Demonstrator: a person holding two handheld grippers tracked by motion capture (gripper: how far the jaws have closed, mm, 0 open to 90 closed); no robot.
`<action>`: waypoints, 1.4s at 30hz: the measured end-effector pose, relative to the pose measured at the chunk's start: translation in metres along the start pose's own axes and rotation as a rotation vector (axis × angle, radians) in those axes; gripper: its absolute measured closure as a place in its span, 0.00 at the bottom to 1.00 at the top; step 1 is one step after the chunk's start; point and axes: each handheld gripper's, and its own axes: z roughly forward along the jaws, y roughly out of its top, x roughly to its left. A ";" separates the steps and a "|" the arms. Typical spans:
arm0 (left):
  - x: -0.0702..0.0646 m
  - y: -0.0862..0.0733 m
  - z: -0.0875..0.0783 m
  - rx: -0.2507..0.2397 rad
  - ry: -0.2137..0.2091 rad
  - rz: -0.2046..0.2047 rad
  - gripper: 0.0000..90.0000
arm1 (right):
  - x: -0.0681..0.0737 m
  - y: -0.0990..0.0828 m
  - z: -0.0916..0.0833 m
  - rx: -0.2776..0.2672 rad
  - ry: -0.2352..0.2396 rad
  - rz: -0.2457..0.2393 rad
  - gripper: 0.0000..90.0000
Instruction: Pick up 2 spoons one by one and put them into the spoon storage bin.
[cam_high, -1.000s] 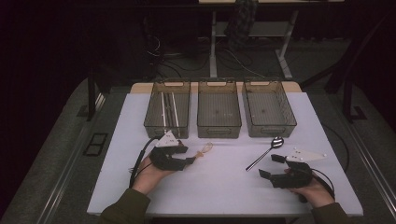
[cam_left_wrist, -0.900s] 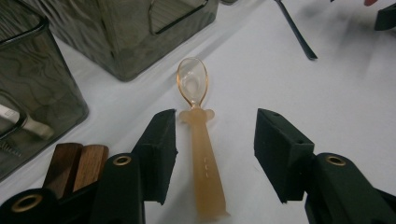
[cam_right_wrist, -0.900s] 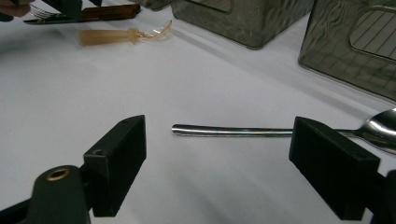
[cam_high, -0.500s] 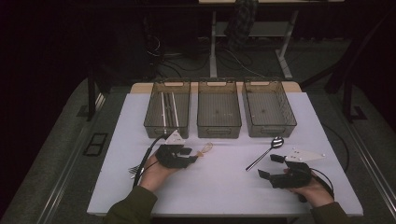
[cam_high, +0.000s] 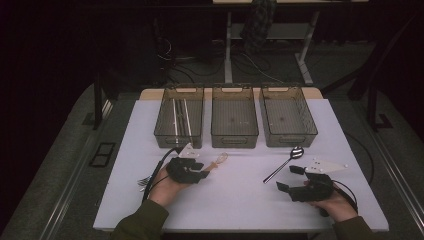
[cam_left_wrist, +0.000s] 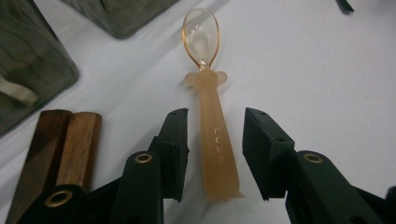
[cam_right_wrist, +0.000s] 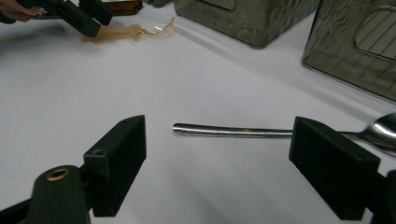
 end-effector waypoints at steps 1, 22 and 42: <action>0.000 0.000 0.000 0.005 0.001 0.000 0.67 | 0.000 0.000 0.000 0.002 0.000 0.000 0.21; -0.003 -0.003 0.003 0.042 0.016 0.010 0.77 | 0.000 -0.001 0.001 0.019 -0.002 -0.002 0.20; -0.002 -0.002 0.002 0.048 0.015 0.020 0.81 | 0.000 -0.001 0.002 0.033 -0.003 -0.006 0.21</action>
